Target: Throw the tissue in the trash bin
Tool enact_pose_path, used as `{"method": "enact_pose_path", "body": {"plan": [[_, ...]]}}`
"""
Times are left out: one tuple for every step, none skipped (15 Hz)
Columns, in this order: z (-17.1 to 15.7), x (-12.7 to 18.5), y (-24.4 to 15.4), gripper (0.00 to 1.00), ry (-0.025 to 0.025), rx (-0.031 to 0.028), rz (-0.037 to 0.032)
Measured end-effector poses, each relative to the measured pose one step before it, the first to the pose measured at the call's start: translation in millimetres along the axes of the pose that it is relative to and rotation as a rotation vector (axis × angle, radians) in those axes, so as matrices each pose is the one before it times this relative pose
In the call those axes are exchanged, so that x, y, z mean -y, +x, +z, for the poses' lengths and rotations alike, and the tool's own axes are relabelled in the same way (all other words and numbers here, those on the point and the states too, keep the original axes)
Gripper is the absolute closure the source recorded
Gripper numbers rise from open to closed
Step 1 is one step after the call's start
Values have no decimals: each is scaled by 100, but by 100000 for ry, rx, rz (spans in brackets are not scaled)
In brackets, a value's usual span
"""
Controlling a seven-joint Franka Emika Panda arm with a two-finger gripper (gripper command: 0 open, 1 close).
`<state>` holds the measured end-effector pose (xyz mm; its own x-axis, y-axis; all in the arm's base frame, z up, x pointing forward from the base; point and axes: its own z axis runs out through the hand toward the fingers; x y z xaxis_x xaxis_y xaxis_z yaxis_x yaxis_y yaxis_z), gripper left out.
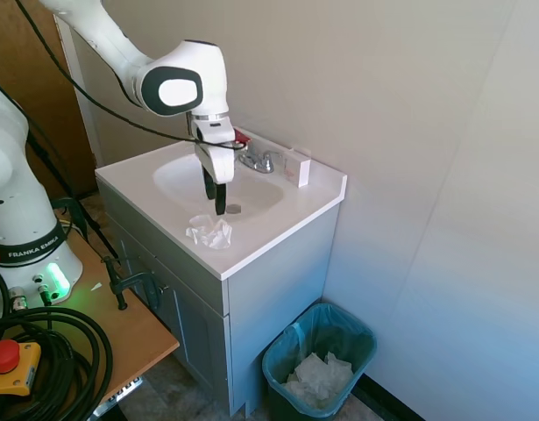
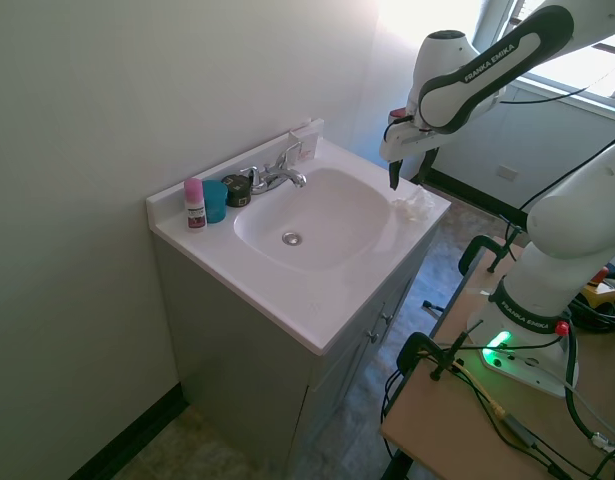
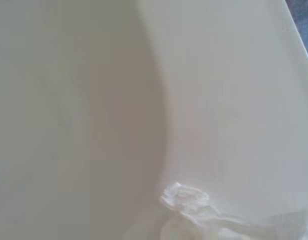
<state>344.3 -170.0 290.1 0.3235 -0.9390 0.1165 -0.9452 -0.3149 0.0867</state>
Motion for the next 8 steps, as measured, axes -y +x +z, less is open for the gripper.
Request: {"method": "enact_pose_path", "body": {"plan": [[909,-260,211,0,-1158,1044,316],[895,-243,175,0,-1244,953,-2],[919,-245,213,0,-939,862,88],[771,-235,185,0,-815,756,185],[610,-153,118,100,-631,544,56],[448,-115,110,100,-248,375,222],[248,-57,87,100,69,169,-163],[160,-76,103,100,144,84,-353]]}}
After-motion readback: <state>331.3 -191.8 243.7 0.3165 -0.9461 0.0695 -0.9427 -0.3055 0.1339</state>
